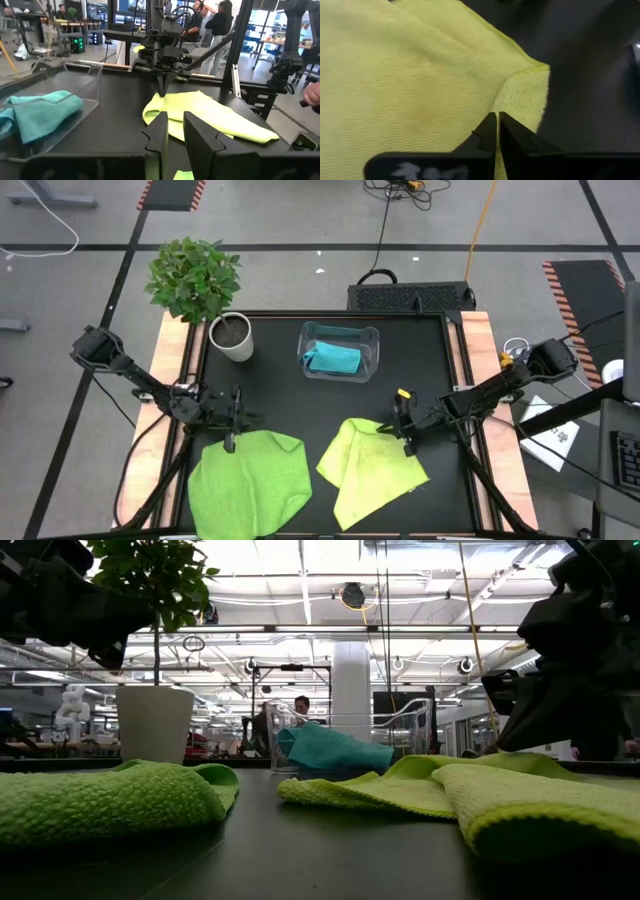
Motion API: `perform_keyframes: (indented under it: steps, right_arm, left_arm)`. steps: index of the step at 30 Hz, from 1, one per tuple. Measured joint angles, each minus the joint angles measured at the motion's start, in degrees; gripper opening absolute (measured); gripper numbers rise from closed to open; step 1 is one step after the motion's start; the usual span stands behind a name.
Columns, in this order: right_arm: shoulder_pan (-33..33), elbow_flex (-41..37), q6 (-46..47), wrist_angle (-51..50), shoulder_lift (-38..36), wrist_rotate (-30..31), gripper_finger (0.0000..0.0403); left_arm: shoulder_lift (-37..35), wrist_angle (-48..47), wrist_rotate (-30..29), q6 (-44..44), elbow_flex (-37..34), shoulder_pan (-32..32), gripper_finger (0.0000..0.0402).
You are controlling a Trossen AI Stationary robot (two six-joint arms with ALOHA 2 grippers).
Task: Fold microfiber towels
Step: Fold the light green towel
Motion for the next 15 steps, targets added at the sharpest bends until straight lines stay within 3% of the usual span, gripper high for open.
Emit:
perform_keyframes:
  steps: [9, 15]
  right_arm:
    - [1.8, 2.2, -1.7, -2.9, -0.2, -0.9, 0.0020]
    - [2.2, 7.4, -4.2, -17.4, -0.2, 0.8, 0.0079]
  left_arm:
    - [0.0, 0.0, 1.6, -0.2, 0.0, 0.0, 0.0063]
    - [0.0, 0.0, 1.6, -0.1, 0.0, 0.0, 0.0063]
